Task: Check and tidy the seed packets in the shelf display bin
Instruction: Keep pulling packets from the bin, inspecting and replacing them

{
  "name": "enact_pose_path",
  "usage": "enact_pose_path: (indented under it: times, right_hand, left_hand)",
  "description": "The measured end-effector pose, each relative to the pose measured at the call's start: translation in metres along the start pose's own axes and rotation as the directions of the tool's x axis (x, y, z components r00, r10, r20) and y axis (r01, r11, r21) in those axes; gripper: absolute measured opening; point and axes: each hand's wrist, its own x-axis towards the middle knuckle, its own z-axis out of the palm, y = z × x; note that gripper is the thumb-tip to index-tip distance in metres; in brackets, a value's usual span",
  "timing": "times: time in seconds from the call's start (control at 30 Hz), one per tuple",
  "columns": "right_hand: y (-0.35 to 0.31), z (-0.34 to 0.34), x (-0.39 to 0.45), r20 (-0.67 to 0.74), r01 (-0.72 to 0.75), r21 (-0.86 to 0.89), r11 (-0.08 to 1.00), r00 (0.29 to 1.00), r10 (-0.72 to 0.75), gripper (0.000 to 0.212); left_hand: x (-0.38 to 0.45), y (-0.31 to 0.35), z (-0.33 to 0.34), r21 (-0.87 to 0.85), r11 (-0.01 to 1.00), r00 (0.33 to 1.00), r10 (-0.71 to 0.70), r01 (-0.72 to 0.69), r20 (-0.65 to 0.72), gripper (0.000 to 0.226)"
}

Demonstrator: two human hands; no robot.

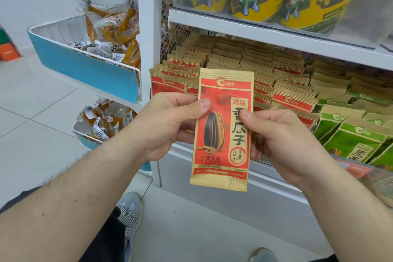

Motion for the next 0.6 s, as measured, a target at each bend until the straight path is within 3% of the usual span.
enact_pose_path:
  times: [0.2,0.27,0.37,0.6]
  right_hand:
    - [-0.001,-0.006,-0.002,0.161,-0.087,-0.083,0.993,0.982,0.099,0.040]
    - [0.000,-0.007,-0.002,0.146,-0.083,-0.060,0.995,0.985,0.091,0.047]
    - [-0.001,-0.007,-0.001,0.119,-0.087,0.038,0.995,0.989,0.082,0.038]
    - [0.001,-0.010,0.002,0.162,-0.108,0.118,0.987,0.983,0.088,0.037]
  left_hand:
    - [0.002,0.000,-0.001,-0.033,0.999,0.998,-0.006,0.004,-0.070,0.032]
    - [0.000,0.002,-0.002,-0.020,0.999,0.999,-0.034,0.033,-0.023,0.035]
    - [-0.002,0.003,-0.002,-0.002,0.998,0.994,-0.064,0.064,0.084,0.032]
    - [-0.001,0.002,-0.003,-0.055,0.996,0.991,-0.068,0.074,0.114,0.031]
